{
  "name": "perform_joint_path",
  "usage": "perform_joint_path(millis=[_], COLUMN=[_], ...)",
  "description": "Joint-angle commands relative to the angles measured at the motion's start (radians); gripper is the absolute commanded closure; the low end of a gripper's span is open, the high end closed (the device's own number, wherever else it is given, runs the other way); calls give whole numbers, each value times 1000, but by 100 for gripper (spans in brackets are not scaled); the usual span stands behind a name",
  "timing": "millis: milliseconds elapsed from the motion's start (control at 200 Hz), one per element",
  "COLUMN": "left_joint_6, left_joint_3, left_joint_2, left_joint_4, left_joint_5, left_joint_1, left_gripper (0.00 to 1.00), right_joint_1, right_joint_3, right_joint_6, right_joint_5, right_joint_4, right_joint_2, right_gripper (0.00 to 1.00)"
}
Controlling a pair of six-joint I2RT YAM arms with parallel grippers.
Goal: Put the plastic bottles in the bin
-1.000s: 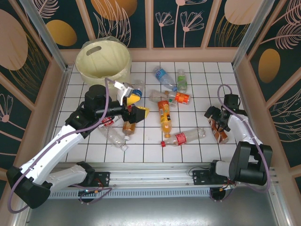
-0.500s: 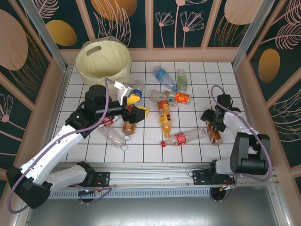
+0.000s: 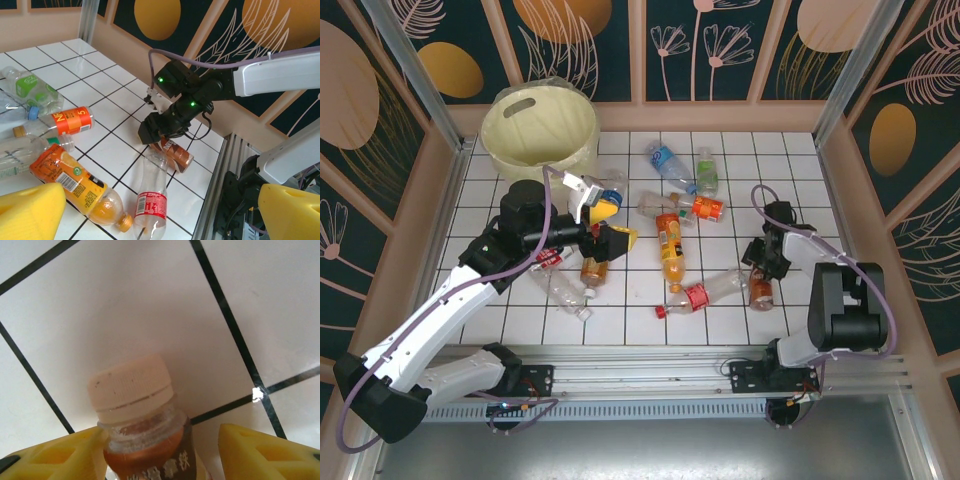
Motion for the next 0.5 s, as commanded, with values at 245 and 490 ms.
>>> perform_joint_path(millis=[245, 490], left_joint_6=[-12, -21], left_joint_3=[-7, -14], left_joint_2=[6, 24], left_joint_4=[19, 19], left_joint_5=[5, 1], left_joint_1=[-1, -1], left_gripper=[2, 1], right_joint_1=[31, 31], right_joint_3=[69, 77], right_joint_6=[-46, -78], right_joint_5=[105, 121], right_joint_4=[56, 95], right_joint_2=[50, 54], right_gripper=[55, 64])
